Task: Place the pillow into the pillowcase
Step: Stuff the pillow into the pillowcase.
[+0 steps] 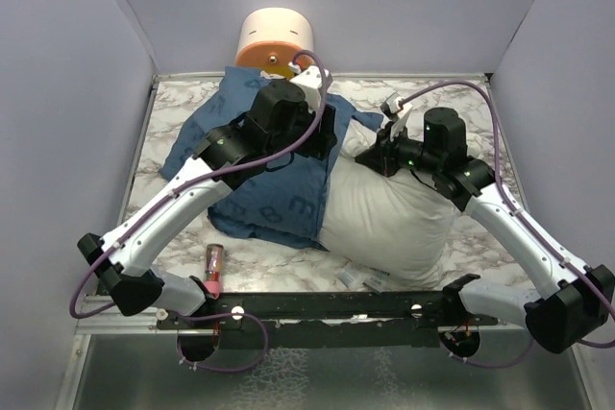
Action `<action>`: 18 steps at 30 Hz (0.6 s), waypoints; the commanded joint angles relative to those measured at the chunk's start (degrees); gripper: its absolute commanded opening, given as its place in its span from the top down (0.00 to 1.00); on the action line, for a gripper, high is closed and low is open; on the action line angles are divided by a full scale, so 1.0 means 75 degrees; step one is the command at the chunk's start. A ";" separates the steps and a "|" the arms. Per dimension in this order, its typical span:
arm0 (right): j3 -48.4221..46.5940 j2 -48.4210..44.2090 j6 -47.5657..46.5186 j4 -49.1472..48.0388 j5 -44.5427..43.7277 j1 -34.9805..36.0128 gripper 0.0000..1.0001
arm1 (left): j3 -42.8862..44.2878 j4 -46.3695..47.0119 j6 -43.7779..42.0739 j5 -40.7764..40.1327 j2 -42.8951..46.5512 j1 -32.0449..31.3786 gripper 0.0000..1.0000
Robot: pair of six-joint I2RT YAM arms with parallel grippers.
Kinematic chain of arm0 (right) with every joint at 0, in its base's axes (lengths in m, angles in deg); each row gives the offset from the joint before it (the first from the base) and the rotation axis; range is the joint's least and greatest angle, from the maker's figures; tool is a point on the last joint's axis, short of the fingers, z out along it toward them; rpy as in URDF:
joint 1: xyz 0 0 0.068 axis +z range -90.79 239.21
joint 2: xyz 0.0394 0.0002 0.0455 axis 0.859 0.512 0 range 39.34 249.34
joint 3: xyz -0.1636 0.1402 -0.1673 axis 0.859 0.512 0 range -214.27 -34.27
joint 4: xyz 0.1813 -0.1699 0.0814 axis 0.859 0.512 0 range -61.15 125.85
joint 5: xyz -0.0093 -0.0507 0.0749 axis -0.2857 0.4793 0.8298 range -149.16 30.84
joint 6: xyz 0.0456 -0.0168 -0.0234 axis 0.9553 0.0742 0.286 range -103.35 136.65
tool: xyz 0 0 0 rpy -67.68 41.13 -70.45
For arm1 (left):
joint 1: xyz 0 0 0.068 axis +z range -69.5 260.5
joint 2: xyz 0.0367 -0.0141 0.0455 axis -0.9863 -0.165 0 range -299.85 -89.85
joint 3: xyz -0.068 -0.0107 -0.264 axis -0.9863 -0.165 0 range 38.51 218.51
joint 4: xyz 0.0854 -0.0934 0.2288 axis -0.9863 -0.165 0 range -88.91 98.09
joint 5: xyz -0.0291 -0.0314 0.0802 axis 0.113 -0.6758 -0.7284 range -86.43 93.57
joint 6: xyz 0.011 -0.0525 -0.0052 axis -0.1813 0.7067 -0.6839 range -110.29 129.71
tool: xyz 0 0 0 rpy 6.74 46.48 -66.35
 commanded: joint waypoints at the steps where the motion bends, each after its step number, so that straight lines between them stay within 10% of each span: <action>1: 0.0368 -0.0121 0.0547 0.0174 0.0515 0.0073 0.99 | 0.0431 -0.0154 0.0492 -0.0227 0.0394 0.0041 0.43; 18: 0.0536 0.0037 0.1037 -0.0418 0.0727 0.0073 0.99 | 0.1625 -0.2742 0.0781 -0.1606 -0.1236 -0.0788 0.43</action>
